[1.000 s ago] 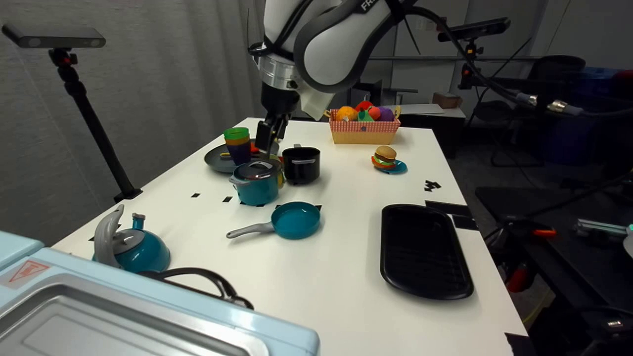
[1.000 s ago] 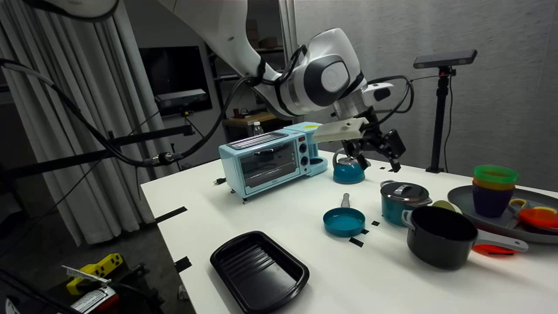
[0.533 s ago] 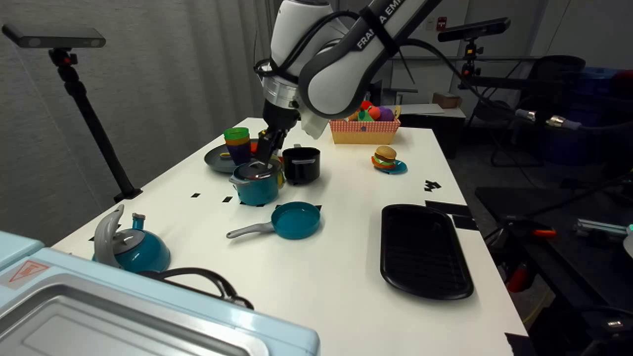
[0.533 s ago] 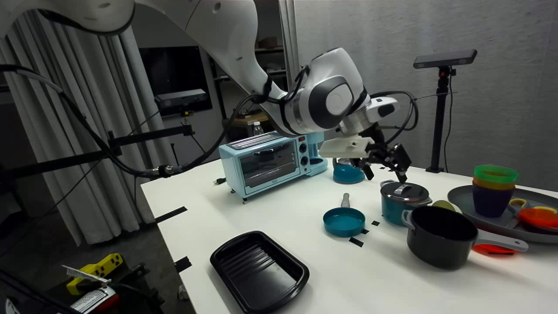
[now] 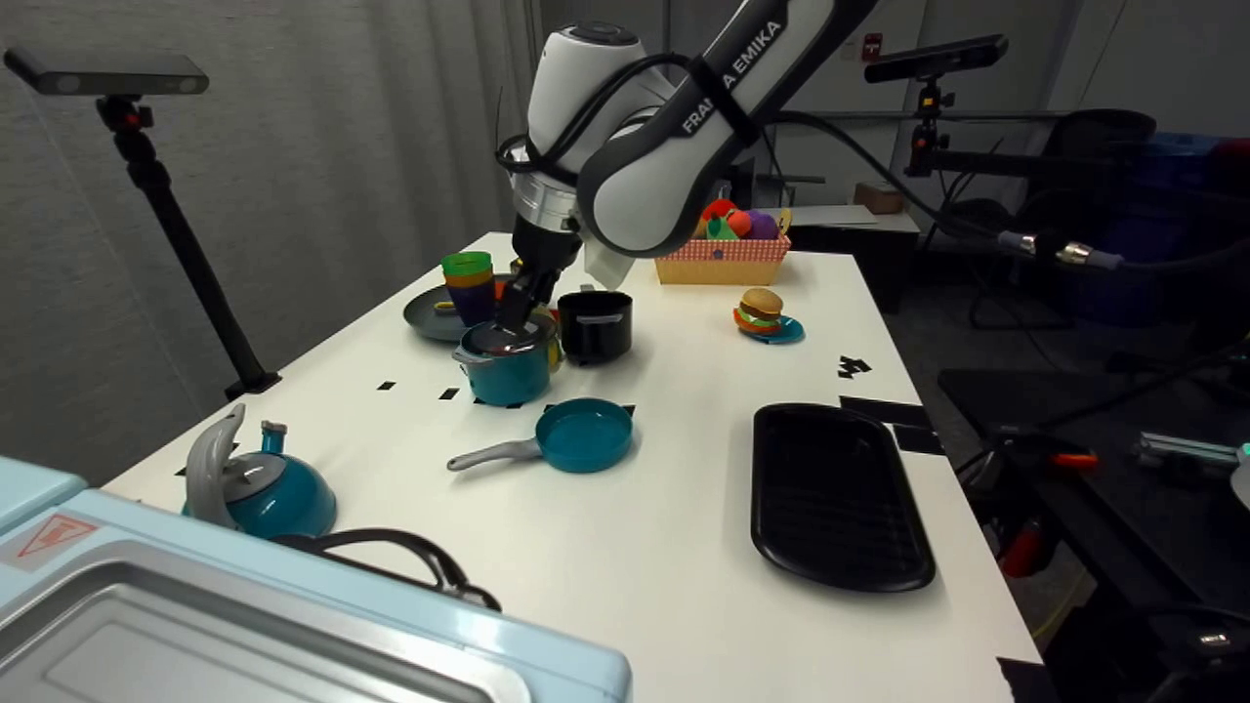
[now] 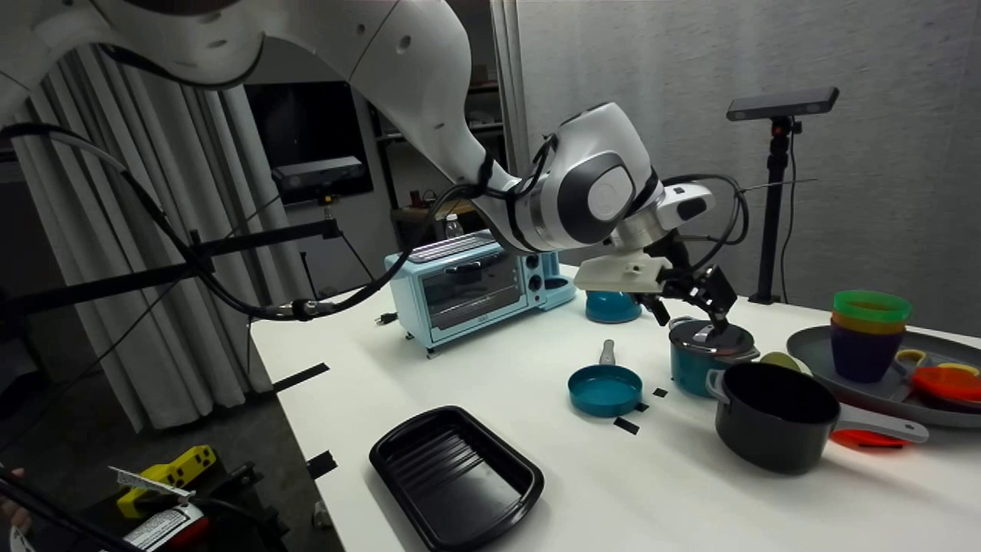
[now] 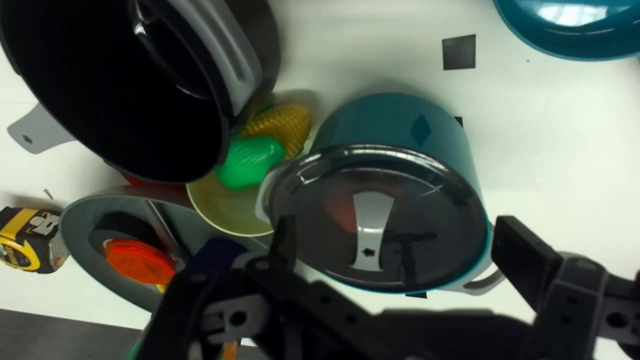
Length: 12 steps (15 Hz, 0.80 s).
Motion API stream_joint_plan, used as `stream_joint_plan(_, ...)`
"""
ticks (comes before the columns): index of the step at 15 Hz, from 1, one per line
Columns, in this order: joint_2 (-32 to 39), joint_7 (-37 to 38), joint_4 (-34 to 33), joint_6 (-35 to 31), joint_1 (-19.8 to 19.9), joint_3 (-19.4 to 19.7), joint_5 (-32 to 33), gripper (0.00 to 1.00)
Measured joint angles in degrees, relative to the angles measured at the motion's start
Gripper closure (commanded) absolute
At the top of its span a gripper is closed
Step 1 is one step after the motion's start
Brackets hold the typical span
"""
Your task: Transfer the lid from the blue pot to the pan
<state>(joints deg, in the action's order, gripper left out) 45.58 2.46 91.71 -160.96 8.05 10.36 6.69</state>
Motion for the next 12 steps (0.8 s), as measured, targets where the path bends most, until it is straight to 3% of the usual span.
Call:
stream_joint_plan(3, 1.55, 0.0, -2.69, 0.08, 0.0, -0.01, -0.4, 0.02)
stream_joint_plan(5, 2.57, 0.0, -4.3, 0.13, 0.0, -0.01, -0.55, 0.27)
stream_joint_plan(6, 3.08, 0.0, -5.02, 0.15, 0.0, -0.01, -0.64, 0.3)
stream_joint_plan(12, 5.71, 0.0, -8.34, 0.2, 0.15, -0.01, -0.93, 0.76)
